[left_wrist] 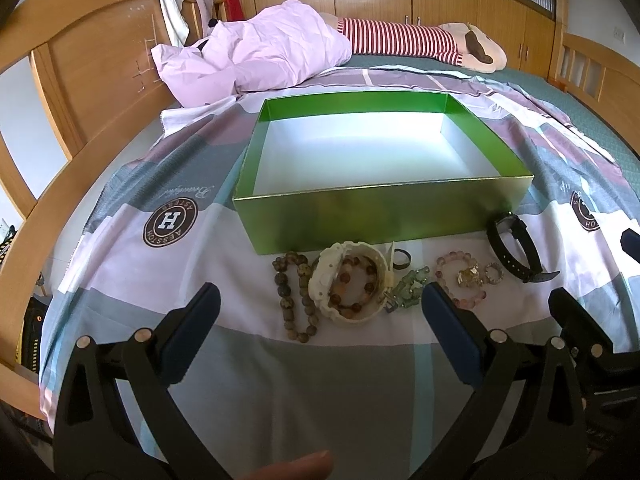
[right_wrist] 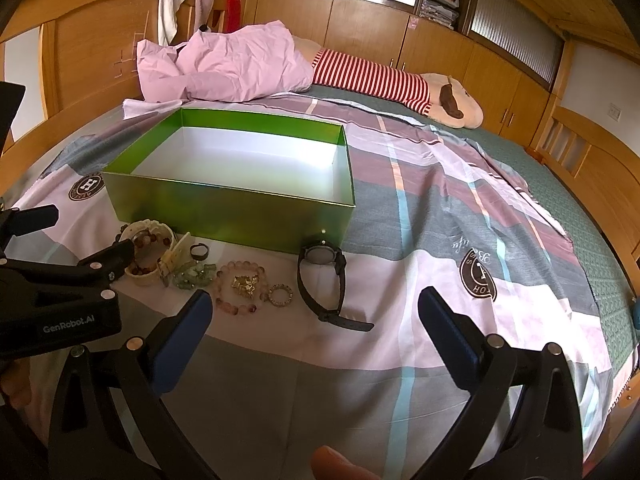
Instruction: Organize jewelry
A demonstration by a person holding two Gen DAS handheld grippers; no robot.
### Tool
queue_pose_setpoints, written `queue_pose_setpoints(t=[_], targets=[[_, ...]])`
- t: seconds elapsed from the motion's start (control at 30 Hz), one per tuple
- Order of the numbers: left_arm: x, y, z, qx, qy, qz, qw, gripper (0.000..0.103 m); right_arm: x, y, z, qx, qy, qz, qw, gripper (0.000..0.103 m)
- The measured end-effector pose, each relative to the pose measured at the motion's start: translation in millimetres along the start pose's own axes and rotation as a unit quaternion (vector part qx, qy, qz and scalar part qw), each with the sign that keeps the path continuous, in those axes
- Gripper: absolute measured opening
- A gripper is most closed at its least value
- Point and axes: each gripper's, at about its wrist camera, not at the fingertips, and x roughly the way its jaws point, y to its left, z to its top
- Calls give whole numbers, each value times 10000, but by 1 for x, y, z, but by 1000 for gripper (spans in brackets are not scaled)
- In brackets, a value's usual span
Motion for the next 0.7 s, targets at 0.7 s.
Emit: queue_pose_setpoints(t=[0.7], targets=[[13,9,5,123,482,-57,9987,75,-1,-22,6,212,-21,-226,9995,99]])
